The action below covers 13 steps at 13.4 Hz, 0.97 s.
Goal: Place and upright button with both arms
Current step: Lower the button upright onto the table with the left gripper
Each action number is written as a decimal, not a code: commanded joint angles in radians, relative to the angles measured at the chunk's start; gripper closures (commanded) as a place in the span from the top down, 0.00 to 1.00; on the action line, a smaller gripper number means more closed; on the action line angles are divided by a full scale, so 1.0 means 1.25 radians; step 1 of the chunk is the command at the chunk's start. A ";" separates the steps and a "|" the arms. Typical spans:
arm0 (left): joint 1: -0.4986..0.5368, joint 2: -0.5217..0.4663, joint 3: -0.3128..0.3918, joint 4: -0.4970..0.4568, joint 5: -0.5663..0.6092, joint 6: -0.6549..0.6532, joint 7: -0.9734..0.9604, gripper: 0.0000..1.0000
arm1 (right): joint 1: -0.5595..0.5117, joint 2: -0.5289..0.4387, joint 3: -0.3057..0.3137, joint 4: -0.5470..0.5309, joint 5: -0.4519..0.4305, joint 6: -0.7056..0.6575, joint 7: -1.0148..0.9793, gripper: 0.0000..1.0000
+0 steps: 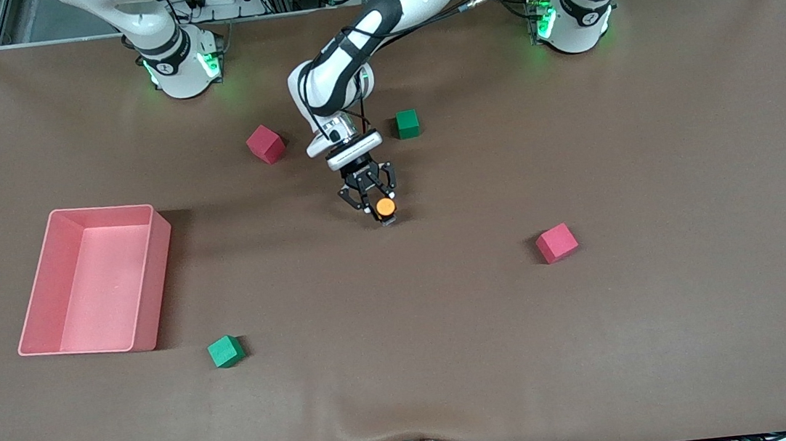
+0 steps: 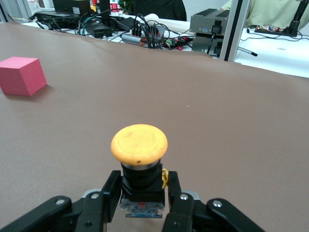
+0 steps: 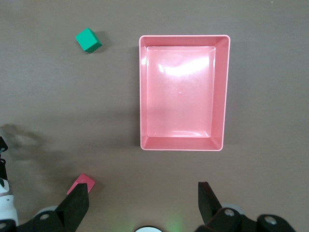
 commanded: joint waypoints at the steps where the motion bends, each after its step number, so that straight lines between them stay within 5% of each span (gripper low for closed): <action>1: -0.007 0.019 0.005 0.013 0.021 -0.018 -0.027 0.16 | -0.001 -0.009 0.003 0.004 0.009 -0.010 0.043 1.00; 10: -0.012 0.048 0.004 0.017 0.018 -0.018 -0.032 0.26 | 0.003 -0.008 0.005 -0.002 0.009 0.045 0.047 1.00; 13: -0.012 0.048 0.004 0.017 0.017 -0.018 -0.032 0.40 | 0.006 -0.008 0.007 -0.004 0.009 0.060 0.047 1.00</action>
